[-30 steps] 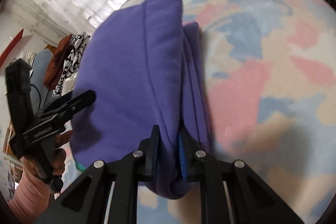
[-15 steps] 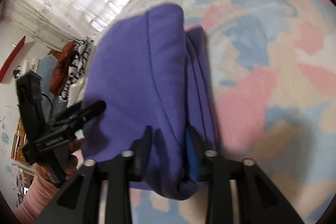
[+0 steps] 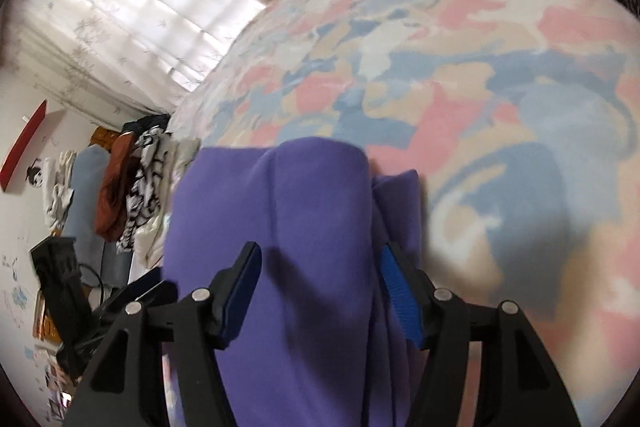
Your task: Fold large clothes
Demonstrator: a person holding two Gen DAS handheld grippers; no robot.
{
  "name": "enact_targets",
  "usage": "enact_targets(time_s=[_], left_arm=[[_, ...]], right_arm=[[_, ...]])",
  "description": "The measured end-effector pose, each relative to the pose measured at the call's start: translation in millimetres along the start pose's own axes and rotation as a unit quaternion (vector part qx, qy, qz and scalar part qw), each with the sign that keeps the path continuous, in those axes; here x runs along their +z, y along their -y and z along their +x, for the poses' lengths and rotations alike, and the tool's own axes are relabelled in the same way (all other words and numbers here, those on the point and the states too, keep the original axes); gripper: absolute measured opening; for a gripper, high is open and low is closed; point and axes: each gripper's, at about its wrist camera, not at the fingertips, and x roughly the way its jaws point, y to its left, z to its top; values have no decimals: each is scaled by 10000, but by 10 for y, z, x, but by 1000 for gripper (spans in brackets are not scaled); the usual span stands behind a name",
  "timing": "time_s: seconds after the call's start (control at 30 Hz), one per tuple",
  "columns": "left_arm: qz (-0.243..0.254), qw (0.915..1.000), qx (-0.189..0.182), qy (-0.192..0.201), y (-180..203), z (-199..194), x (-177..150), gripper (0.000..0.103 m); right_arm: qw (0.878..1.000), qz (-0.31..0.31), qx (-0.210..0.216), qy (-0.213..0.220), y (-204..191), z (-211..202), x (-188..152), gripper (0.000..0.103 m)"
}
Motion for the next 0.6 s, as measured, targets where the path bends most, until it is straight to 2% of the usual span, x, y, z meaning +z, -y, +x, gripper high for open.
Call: enact_targets(time_s=[0.03, 0.07, 0.1, 0.13, 0.23, 0.37, 0.47, 0.6], left_arm=[[30, 10000, 27, 3, 11, 39, 15, 103], [95, 9999, 80, -16, 40, 85, 35, 103], [190, 9997, 135, -45, 79, 126, 52, 103], [271, 9994, 188, -54, 122, 153, 56, 103], [731, 9961, 480, -86, 312, 268, 93, 103], [936, 9936, 619, -131, 429, 416, 107, 103], [856, 9949, 507, -150, 397, 437, 116, 103], [377, 9988, 80, -299, 236, 453, 100, 103]], right_arm=[[9999, 42, 92, -84, 34, 75, 16, 57], [9998, 3, 125, -121, 47, 128, 19, 46], [9999, -96, 42, -133, 30, 153, 12, 27], [9997, -206, -104, -102, 12, 144, 6, 25], [9974, -465, -536, 100, -2, 75, -15, 23], [9951, -425, -894, 86, 110, 225, -39, 24], [9947, -366, -957, 93, 151, 267, -40, 27], [9959, -275, -866, 53, 185, 252, -34, 32]])
